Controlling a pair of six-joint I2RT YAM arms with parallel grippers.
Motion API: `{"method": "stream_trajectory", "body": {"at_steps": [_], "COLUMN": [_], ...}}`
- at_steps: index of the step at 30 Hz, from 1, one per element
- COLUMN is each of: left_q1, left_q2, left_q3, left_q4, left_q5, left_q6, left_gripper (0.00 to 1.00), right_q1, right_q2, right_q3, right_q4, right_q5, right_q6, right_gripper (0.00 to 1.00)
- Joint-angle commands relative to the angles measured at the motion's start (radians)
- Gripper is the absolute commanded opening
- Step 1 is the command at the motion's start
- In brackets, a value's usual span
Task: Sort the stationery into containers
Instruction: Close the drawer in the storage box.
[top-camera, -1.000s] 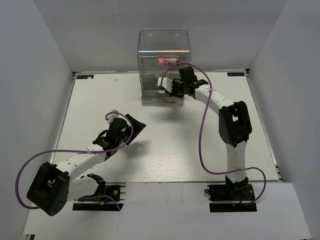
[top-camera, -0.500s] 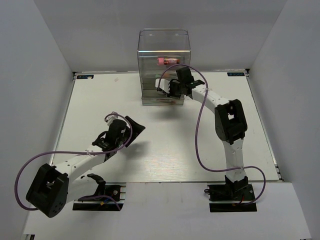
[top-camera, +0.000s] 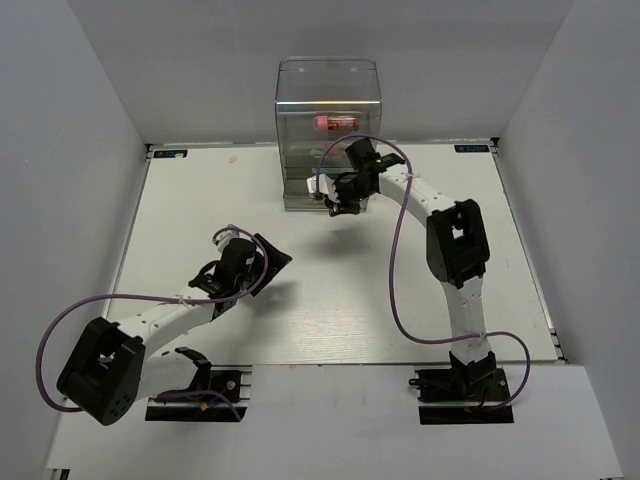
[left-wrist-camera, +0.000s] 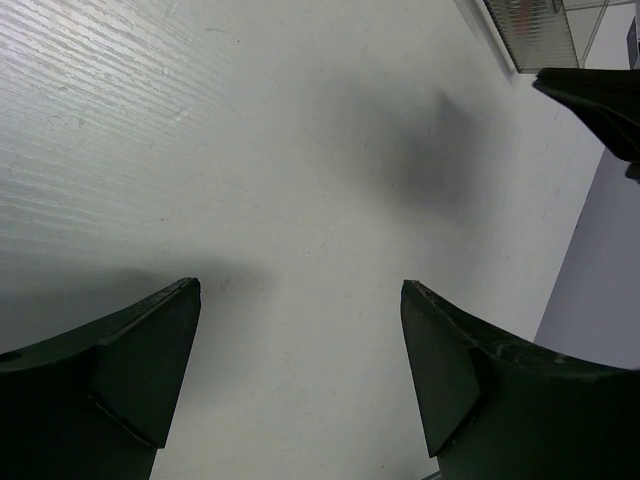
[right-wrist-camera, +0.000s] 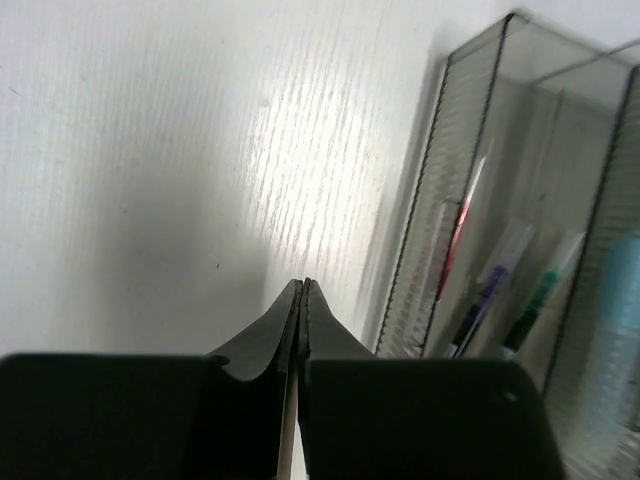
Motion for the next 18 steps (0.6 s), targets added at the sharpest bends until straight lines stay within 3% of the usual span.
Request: {"method": "stream_trajectory", "body": {"at_steps": [1,8,18], "left_q1": [0.003,0.003,0.003], "left_q2": [-0.015,-0.015,-0.024], "left_q3": [0.022,0.022,0.022], "left_q4": [0.014,0.003,0.003], "left_q5": [0.011,0.011,0.011], "left_q6": [0.014,0.014,0.014], "left_gripper": [0.91,0.91,0.91], "right_q1": [0.009,0.020,0.041], "right_q2": [0.062,0.113,0.107], "right_q3": [0.019,0.017,-0.039], "right_q4": [0.013,0.306,0.565], "right_q5": [0.120,0.326,0.513], "right_q6": [0.071,0.260,0.328], "right_gripper": [0.00,0.00,0.00]}}
